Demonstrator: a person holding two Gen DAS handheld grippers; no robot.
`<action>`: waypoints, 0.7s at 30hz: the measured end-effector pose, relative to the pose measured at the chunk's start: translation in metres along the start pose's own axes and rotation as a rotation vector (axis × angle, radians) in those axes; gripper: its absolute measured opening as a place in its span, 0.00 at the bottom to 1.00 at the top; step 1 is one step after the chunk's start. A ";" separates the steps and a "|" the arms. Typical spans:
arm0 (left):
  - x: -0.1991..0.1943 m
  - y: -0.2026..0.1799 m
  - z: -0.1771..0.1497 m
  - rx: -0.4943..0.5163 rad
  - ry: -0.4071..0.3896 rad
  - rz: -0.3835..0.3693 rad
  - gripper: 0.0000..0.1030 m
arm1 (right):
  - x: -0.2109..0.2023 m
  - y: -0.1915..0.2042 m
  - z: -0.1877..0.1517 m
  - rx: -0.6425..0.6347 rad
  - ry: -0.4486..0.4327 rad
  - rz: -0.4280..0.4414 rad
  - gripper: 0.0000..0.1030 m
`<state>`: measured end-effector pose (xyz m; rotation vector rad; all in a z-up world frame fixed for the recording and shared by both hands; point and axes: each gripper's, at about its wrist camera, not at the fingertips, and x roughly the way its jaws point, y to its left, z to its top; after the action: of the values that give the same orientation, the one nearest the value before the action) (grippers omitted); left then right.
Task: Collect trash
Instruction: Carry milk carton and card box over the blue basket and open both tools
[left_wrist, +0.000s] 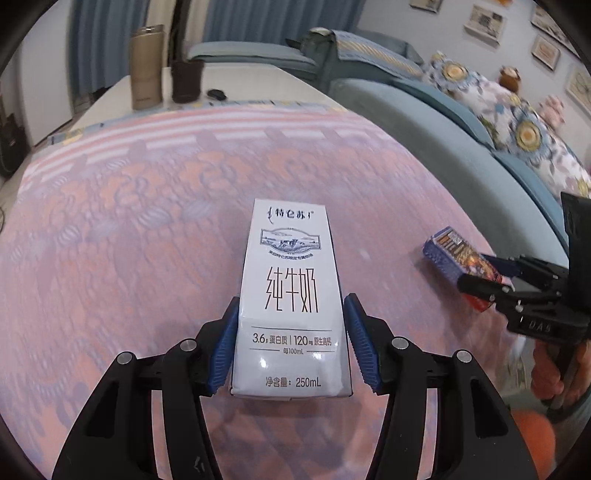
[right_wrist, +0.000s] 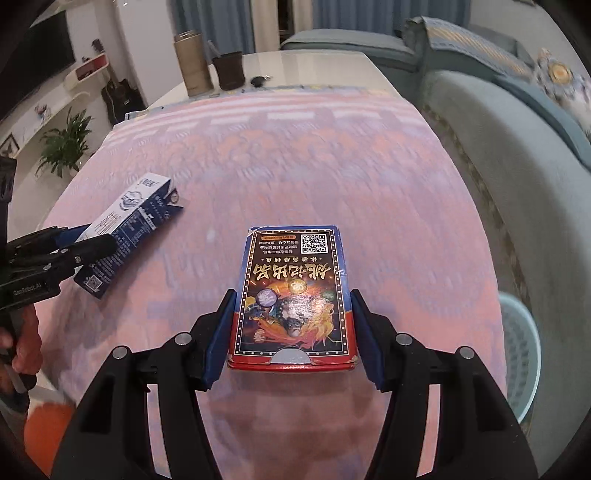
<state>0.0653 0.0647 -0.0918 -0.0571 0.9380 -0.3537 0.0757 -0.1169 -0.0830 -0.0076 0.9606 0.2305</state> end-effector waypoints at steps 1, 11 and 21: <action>0.001 -0.004 -0.006 0.010 0.024 -0.010 0.52 | -0.003 -0.002 -0.008 0.000 -0.001 -0.009 0.55; 0.020 -0.029 -0.006 0.117 0.094 0.118 0.61 | -0.003 -0.014 -0.032 0.088 0.049 0.007 0.65; 0.035 -0.050 0.008 0.165 0.092 0.169 0.58 | 0.004 0.004 -0.032 -0.014 0.090 -0.097 0.55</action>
<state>0.0770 0.0052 -0.1046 0.1901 0.9934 -0.2775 0.0509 -0.1155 -0.1043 -0.0778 1.0453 0.1478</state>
